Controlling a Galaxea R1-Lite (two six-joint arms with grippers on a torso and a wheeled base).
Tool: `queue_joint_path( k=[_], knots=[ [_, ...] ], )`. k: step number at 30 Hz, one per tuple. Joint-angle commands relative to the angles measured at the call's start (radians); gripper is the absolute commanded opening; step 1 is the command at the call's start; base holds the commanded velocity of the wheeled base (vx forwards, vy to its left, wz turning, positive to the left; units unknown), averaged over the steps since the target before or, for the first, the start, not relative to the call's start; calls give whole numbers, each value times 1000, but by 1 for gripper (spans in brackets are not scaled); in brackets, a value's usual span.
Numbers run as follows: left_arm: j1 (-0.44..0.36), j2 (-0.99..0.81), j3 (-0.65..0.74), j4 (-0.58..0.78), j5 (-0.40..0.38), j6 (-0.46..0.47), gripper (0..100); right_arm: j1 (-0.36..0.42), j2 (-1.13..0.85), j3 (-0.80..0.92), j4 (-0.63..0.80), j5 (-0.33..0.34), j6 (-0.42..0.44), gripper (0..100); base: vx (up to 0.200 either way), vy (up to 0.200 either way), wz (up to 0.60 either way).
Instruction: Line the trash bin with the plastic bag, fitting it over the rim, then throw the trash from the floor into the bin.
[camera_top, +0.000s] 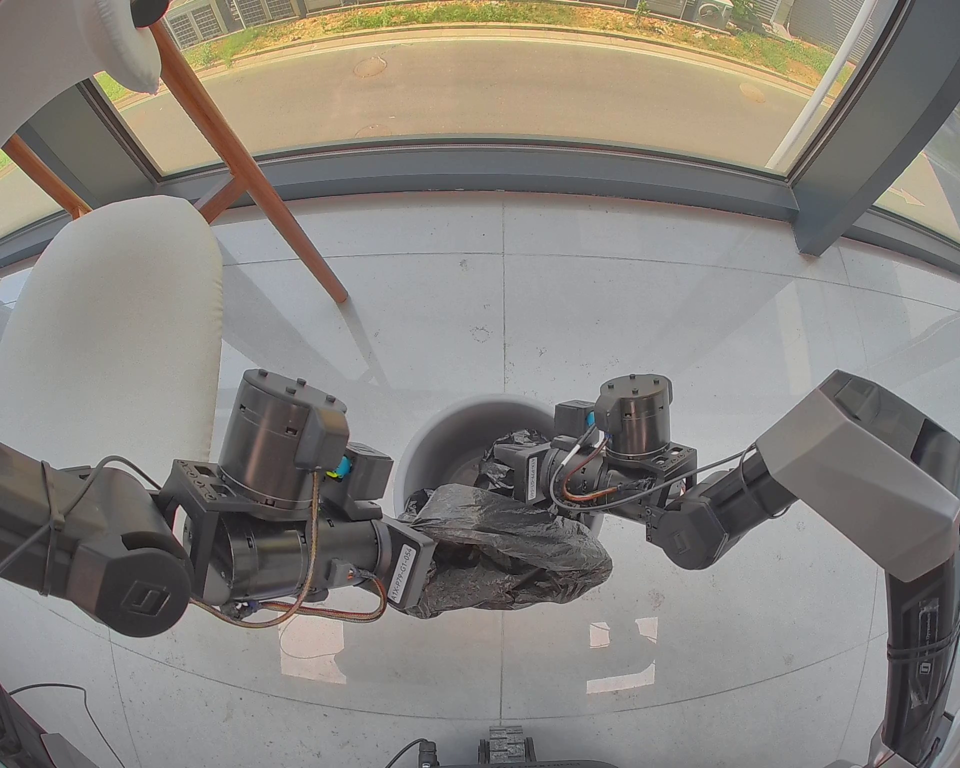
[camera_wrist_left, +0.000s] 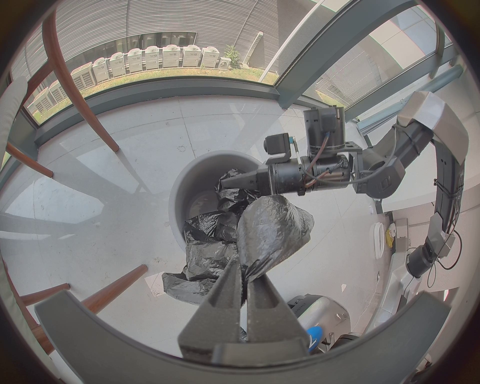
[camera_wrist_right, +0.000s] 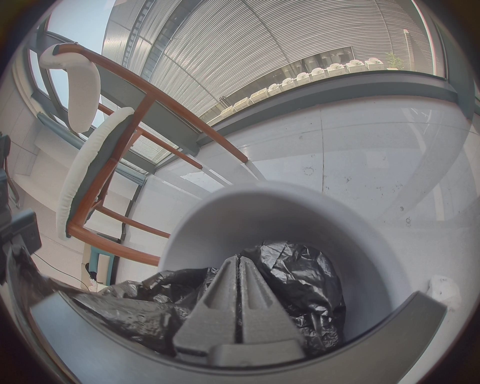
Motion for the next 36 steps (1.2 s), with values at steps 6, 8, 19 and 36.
queue_joint_path(
  k=[6,8,19,36],
  knots=[
    [2,-3,1,0,0,0,0,-7,-129,-14,14,10,17,0,0,0,0],
    [2,-3,1,-1,-2,1,0,-21,-208,6,31,11,34,0,0,0,0],
    [38,56,-110,-3,-8,0,0,-112,-625,348,99,17,181,100,0,0,0],
    [43,261,-484,19,-5,-39,0,-130,-849,733,109,10,172,100,0,0,0]
  ],
)
